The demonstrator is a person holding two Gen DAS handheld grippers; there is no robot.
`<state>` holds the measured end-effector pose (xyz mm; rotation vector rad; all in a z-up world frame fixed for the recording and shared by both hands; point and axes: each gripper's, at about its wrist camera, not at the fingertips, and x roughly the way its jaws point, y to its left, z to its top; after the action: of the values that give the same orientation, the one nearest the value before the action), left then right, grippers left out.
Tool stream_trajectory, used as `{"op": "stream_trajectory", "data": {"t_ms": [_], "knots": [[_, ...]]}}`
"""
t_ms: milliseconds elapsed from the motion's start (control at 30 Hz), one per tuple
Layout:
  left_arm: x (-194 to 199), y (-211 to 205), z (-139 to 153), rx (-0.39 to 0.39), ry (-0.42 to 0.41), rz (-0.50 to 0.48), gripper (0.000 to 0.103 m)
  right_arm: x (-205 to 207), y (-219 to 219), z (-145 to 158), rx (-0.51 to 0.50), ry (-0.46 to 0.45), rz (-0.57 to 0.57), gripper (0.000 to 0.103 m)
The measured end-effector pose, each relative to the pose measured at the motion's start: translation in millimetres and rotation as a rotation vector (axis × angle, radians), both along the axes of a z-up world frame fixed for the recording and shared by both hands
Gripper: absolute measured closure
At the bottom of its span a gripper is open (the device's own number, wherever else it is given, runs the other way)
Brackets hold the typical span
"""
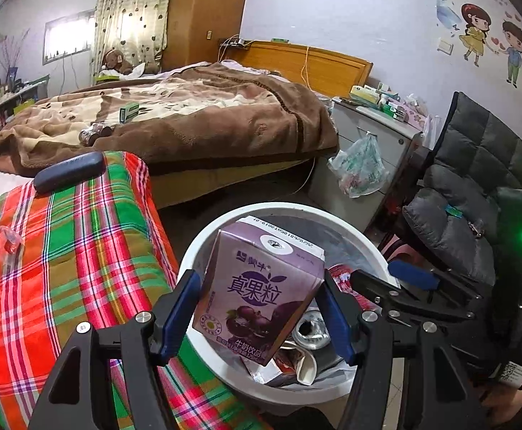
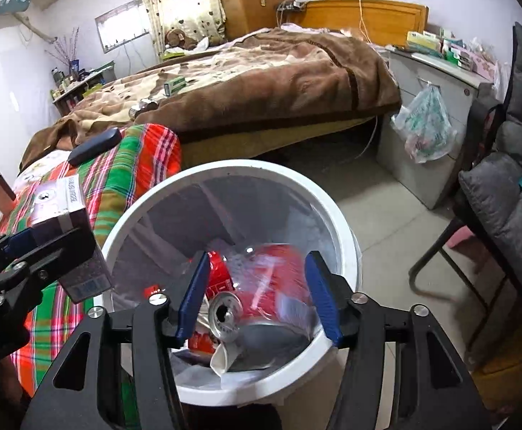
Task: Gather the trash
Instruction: 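Open both tools to drop the carton and can into the bin, then move both tools back toward the white yogurt cup and clear plastic cup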
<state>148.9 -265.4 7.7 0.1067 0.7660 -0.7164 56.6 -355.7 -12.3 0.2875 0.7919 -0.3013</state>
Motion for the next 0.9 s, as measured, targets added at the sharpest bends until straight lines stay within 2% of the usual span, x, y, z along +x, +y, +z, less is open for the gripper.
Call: {"op": "stream_trajectory", "data": {"t_ms": [67,200,500,900], "knots": [[1,3,1,-0.006,0.001,0.008,0.038,-1,-1,2,-0.004,-0.005,-0.003,0.043],[1,7,3,-0.012,-0.005,0.013,0.03,-3,-2,4,-0.004,-0.011,-0.02,0.043],[-6,21,7,-0.028,-0.009,0.029,0.03,-9,-1,11,0.006,-0.05,-0.052,0.043],[-19,65,20,-0.05,-0.035,0.096,0.03,-7,21,20,0.006,-0.083,-0.019,0.043]]}}
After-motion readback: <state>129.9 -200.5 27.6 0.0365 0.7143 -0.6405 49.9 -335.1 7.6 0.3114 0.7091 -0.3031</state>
